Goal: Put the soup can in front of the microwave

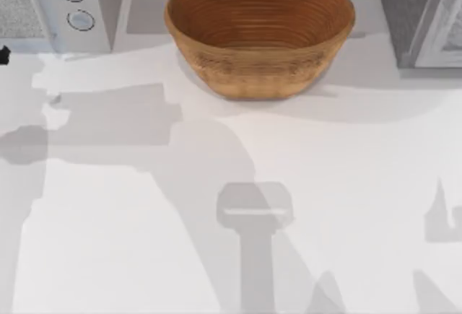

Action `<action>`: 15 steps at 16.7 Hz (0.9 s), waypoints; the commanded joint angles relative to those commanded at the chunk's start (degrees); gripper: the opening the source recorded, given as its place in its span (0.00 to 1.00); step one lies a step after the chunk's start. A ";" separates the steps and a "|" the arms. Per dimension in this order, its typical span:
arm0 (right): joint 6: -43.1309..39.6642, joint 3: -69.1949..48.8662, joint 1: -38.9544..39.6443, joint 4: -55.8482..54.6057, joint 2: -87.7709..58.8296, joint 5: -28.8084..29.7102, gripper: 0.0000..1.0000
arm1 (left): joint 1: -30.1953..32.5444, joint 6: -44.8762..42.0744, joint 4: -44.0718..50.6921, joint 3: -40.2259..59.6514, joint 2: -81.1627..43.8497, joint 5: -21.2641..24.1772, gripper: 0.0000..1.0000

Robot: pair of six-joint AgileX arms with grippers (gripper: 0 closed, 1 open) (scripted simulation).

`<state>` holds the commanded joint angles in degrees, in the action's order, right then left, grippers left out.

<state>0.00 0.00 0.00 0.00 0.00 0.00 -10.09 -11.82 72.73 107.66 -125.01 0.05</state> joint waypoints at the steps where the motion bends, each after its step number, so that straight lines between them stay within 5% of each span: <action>1: 0.00 0.00 0.00 0.00 0.00 0.00 1.00 | -0.04 0.02 -0.48 -0.42 0.01 0.04 0.00; 4: 0.00 0.00 0.00 0.00 0.00 0.00 1.00 | -0.05 0.02 -0.53 -0.47 0.02 0.05 0.00; 15: 0.00 0.00 0.00 0.00 0.00 0.00 1.00 | -0.05 0.02 -0.53 -0.47 0.02 0.05 0.83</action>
<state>0.00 0.00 0.00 0.00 0.00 0.00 -10.13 -11.80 72.20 107.19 -124.99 0.10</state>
